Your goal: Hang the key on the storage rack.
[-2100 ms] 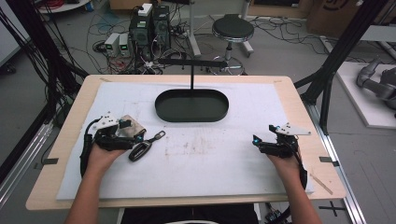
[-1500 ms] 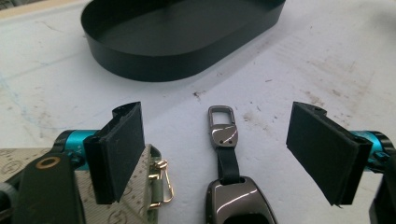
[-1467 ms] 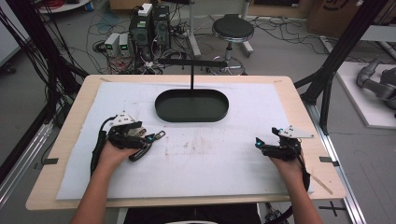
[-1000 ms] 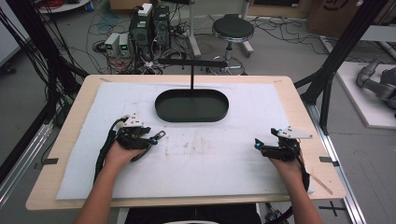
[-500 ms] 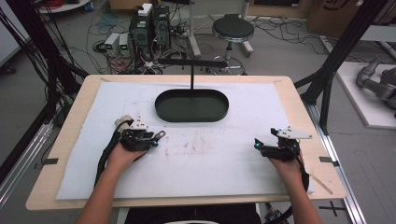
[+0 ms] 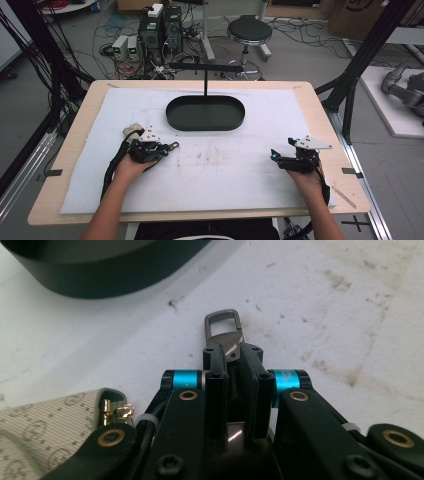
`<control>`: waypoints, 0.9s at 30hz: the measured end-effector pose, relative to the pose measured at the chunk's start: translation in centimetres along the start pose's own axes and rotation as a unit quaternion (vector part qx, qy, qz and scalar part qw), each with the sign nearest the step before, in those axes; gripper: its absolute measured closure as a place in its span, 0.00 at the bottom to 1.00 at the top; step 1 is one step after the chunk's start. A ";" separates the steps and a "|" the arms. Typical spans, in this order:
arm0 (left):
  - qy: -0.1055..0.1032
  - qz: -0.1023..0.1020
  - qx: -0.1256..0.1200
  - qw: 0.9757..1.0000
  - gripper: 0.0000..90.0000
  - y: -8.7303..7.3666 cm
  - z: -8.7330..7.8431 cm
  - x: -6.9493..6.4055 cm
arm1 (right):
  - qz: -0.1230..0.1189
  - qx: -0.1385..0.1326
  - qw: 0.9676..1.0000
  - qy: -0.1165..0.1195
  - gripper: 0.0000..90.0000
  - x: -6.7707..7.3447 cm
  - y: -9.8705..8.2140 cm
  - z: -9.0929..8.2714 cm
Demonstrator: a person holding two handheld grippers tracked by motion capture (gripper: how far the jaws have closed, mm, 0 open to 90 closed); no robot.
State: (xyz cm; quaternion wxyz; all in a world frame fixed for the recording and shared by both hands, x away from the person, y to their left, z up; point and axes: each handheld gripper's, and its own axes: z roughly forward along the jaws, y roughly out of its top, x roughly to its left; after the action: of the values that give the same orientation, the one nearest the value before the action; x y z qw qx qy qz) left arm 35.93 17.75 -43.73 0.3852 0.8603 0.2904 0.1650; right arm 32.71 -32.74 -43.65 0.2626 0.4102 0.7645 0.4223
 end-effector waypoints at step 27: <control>0.000 0.007 -0.135 0.991 0.92 8.8 -3.3 0.2 | -0.004 0.002 1.000 0.016 0.20 1.1 0.2 0.4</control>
State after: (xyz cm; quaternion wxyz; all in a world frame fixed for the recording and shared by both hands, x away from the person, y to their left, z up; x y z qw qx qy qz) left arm 37.70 15.07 -34.94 0.4966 0.8023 0.2597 0.2053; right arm 32.47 -31.60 -43.77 0.2516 0.4010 0.7708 0.4263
